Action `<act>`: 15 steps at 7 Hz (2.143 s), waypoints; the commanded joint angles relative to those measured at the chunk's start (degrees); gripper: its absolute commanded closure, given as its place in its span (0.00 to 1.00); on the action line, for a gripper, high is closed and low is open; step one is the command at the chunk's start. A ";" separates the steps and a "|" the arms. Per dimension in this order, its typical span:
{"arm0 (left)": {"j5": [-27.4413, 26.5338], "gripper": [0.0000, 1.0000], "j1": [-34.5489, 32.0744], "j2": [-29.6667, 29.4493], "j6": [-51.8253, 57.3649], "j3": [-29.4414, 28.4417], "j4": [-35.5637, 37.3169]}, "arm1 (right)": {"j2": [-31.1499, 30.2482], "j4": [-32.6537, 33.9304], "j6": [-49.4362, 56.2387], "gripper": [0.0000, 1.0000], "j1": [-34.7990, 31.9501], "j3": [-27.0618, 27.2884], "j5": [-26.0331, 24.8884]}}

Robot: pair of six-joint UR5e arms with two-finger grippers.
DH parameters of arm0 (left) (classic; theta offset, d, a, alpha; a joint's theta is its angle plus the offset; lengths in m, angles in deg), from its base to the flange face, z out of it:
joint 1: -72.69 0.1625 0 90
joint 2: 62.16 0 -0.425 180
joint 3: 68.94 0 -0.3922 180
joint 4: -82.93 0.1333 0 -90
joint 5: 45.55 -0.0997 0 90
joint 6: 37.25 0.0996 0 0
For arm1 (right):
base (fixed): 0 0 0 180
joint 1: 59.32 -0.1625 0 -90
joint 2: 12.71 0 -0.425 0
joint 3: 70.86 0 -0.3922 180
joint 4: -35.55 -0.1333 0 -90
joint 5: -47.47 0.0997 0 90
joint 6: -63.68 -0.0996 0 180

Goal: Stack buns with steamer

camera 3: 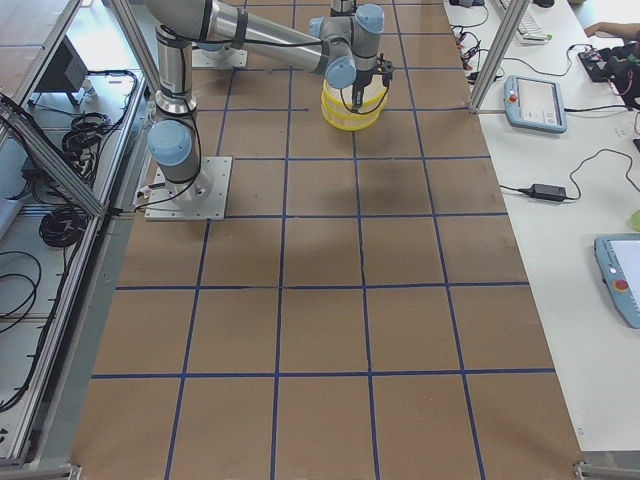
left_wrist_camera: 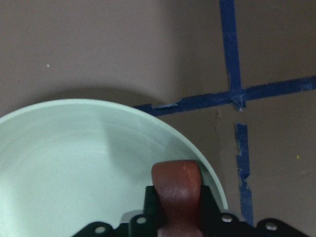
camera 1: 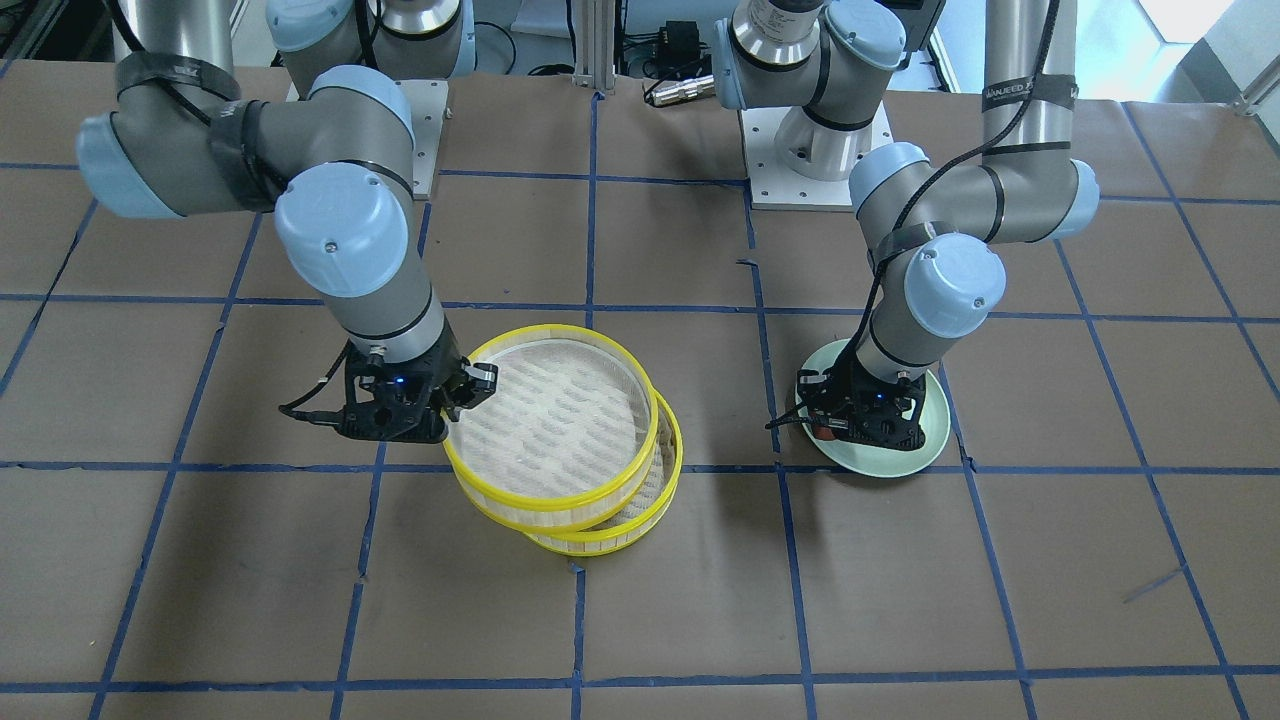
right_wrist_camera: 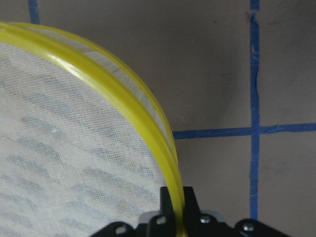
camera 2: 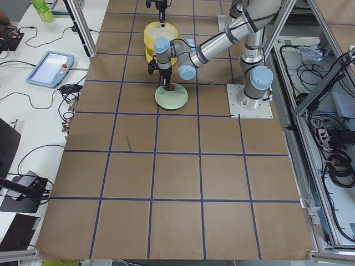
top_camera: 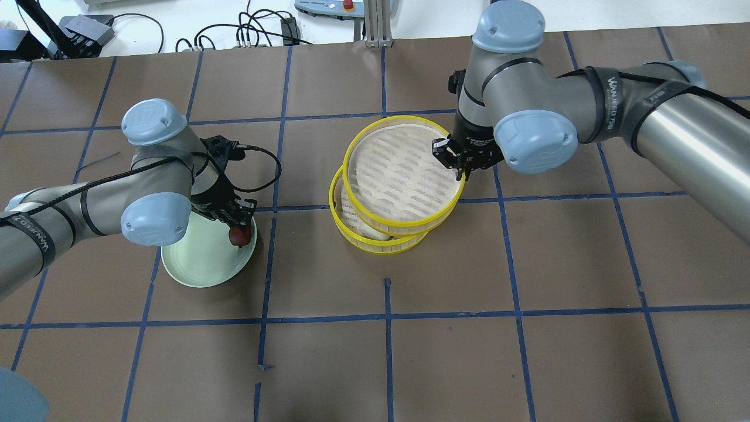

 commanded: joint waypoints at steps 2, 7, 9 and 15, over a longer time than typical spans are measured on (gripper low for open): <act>0.28 0.90 -1.51 4.95 -5.43 -3.73 -1.49 | 1.43 -0.06 -2.80 0.96 -2.43 0.23 0.07; 8.78 0.92 -12.94 7.07 -20.03 -11.91 -0.53 | 2.41 0.11 -3.68 0.93 -2.79 0.40 0.07; 15.69 0.92 -13.56 5.93 -25.98 -11.91 1.65 | 2.58 0.12 -3.77 0.93 -2.79 0.23 0.16; 15.84 0.92 -20.42 0.03 -37.63 -11.91 12.13 | 3.46 0.38 -3.85 0.83 -2.79 -0.21 1.38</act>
